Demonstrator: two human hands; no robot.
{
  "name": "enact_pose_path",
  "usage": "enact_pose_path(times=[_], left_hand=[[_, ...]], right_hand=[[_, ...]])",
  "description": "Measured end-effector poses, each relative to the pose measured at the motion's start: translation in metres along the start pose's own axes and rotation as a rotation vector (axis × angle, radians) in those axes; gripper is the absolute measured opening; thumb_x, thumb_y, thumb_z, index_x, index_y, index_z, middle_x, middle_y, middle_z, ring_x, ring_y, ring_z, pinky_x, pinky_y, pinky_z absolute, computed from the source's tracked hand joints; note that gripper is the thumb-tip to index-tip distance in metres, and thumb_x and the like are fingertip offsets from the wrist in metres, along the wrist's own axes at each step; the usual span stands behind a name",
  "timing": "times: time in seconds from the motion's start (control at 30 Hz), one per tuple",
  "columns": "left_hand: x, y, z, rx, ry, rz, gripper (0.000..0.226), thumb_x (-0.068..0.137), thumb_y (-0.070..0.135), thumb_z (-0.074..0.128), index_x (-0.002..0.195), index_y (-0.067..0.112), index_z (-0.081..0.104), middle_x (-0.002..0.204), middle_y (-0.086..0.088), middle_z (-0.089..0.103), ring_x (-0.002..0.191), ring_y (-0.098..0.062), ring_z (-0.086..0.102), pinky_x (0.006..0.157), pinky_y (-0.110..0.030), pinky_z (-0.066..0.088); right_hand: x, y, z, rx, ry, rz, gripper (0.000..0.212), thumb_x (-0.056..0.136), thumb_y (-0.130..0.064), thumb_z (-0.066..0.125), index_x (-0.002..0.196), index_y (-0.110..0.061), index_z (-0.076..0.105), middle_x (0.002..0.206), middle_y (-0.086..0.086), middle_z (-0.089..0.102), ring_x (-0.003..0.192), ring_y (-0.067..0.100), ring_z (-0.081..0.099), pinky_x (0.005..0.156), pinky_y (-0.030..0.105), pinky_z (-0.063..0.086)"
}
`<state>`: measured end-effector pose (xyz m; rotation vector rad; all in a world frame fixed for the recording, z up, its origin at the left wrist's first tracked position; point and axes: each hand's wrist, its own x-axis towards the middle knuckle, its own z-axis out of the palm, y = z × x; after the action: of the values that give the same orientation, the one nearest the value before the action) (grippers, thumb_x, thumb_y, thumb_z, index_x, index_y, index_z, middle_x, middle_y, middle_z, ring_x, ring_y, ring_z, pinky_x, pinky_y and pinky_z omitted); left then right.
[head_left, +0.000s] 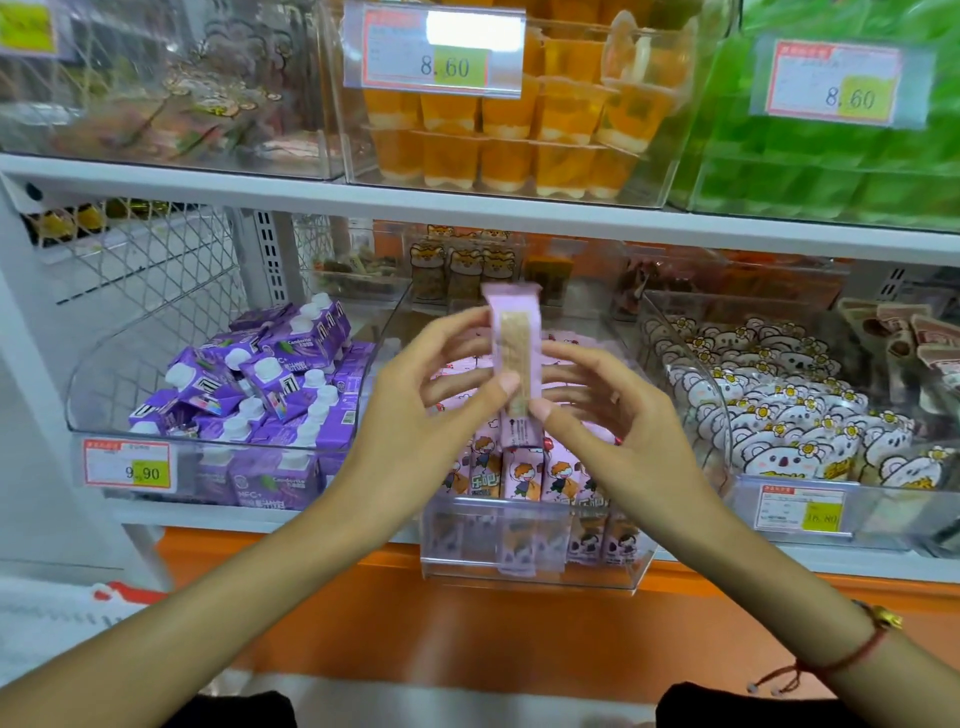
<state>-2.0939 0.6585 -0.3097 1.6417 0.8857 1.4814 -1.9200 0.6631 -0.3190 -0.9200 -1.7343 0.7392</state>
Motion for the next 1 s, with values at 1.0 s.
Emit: enact_pose_path(times=[1.0], left_hand=[[0.007,0.0,-0.006,-0.171,0.13,-0.332,0.024,0.088,0.045,0.061,0.106,0.029,0.061,0.097,0.011,0.073,0.085,-0.014,0.073,0.063,-0.025,0.059]], right_hand=[[0.003,-0.015,-0.02,0.525,-0.049,0.313,0.035,0.087,-0.028,0.056,0.119,-0.014,0.063,0.115,0.003,0.069,0.097,0.019,0.07,0.081,0.023,0.055]])
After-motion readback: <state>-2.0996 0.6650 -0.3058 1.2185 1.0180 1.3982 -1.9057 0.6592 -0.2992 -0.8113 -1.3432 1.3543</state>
